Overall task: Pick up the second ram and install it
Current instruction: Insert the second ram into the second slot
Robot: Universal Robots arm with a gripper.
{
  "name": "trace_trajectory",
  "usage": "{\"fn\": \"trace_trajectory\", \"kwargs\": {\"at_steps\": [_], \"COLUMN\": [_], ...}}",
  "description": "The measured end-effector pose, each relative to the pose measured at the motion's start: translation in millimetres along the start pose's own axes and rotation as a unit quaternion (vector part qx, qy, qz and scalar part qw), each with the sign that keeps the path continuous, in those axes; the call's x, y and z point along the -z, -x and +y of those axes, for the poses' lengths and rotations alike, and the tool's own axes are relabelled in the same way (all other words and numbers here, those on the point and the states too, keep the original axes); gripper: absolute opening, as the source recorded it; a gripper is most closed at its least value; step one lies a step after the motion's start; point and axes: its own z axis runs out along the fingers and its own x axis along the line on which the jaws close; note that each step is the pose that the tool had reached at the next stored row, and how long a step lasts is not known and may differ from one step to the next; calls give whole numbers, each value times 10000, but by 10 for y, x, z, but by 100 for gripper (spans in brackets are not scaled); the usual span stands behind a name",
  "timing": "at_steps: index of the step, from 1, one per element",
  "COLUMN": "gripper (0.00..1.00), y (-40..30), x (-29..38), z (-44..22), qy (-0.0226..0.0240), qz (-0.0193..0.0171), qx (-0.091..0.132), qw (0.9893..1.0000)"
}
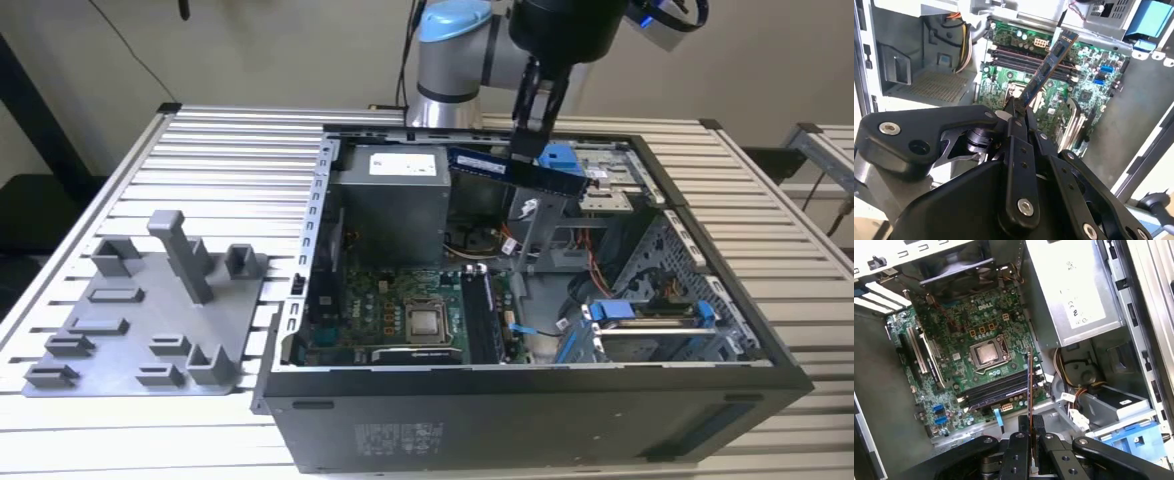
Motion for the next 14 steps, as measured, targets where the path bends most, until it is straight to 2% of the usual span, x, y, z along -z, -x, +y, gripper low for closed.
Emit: {"fn": "trace_trajectory", "kwargs": {"at_steps": [3,7,10,14], "gripper": [14,14,14,14], "y": [0,0,0,-1], "x": [-2,-5,-8,-16], "z": [0,0,0,-1], "qy": [-10,-22,-31,-42], "qz": [-8,-18,-25,-35], "qx": [-249,-527,-742,-1012], "qw": [9997,9986,9972,9948]}}
